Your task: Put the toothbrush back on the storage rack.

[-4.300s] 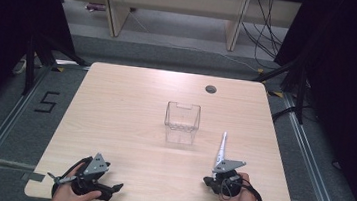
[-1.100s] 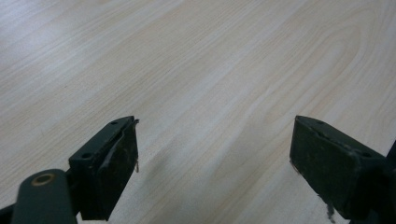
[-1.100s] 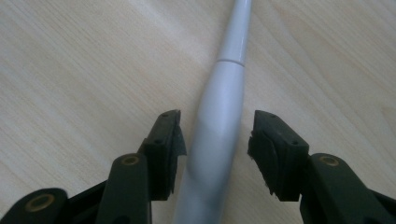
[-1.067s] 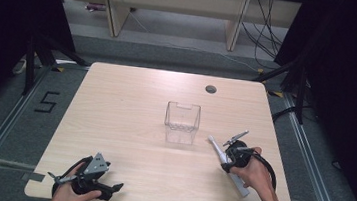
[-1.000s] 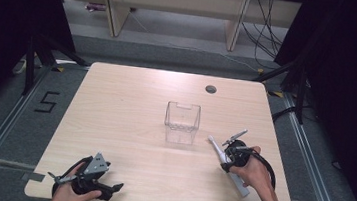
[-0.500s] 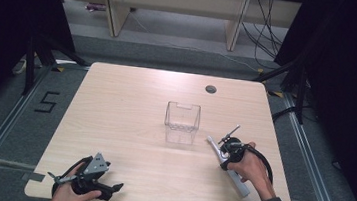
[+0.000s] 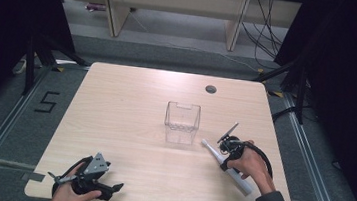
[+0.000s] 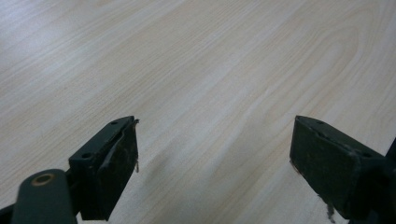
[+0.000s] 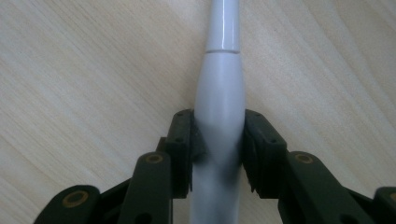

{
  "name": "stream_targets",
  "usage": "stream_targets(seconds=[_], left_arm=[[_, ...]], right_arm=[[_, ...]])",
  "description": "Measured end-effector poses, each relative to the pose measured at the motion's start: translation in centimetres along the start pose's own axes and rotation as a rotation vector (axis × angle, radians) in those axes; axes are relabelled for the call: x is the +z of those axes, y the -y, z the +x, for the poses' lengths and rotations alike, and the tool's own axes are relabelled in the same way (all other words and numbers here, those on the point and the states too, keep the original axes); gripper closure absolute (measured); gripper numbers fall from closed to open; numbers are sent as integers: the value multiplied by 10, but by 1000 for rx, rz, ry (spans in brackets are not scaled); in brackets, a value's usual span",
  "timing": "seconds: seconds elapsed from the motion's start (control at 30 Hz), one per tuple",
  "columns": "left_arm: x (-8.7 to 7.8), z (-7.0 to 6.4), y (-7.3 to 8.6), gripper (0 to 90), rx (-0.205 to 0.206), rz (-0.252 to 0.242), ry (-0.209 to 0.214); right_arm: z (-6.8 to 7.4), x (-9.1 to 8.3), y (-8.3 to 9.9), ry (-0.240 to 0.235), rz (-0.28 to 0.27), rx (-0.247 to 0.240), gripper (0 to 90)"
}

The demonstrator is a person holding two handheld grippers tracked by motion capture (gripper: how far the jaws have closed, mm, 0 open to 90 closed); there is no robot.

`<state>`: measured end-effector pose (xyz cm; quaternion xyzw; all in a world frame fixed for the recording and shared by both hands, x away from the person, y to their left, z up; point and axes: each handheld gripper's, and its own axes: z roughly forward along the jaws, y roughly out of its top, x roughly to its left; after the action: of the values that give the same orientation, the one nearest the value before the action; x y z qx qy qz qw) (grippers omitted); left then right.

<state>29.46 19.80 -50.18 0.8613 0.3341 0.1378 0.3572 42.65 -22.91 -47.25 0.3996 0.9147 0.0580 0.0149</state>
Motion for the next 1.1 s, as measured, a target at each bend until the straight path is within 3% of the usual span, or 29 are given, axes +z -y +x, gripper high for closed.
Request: stream_targets(seconds=[0.13, 0.17, 0.2, 0.3, 0.4, 0.47, 0.8, 0.83, 0.93, 0.97, 1.0, 1.07, 1.1], left_arm=[[0, 0, 0, 147, -5, -3, -1], [-1, 0, 0, 147, -3, -1, -2], [0, 0, 0, 147, -6, -4, -2], [0, 0, 0, 147, -3, -3, -1], [0, 0, 0, 147, -5, -4, -1], [-1, 0, 0, 147, -3, -2, -2], [-1, 0, 0, 147, -5, -6, -3], [0, 0, 0, 147, -5, -5, -3], [0, 0, 0, 147, -8, -6, -2], [0, 0, 0, 147, -5, -5, 0], [0, 0, 0, 147, -5, -5, 0], [0, 0, 0, 147, -6, -4, -2], [0, 0, 0, 147, -5, -4, 0]], right_arm=[[-1, -1, -2, -9, 29, 26, 659], [1, -1, -2, -18, 40, 55, 659], [-3, 0, -3, -17, 26, 1, 659], [0, -1, -4, -18, 55, 45, 662], [-1, 0, -5, -6, 48, 6, 662], [2, -1, -6, -7, 71, 39, 663], [1, -1, -6, -10, 67, 23, 665], [-1, 0, -5, -9, 51, -3, 666], [1, -2, -5, -13, 60, 26, 666], [0, -1, -4, -10, 51, 17, 666], [-3, -1, -3, -16, 29, -22, 666], [-2, -5, -1, -14, 28, -5, 667], [-5, -4, 0, -11, 8, -28, 667]])
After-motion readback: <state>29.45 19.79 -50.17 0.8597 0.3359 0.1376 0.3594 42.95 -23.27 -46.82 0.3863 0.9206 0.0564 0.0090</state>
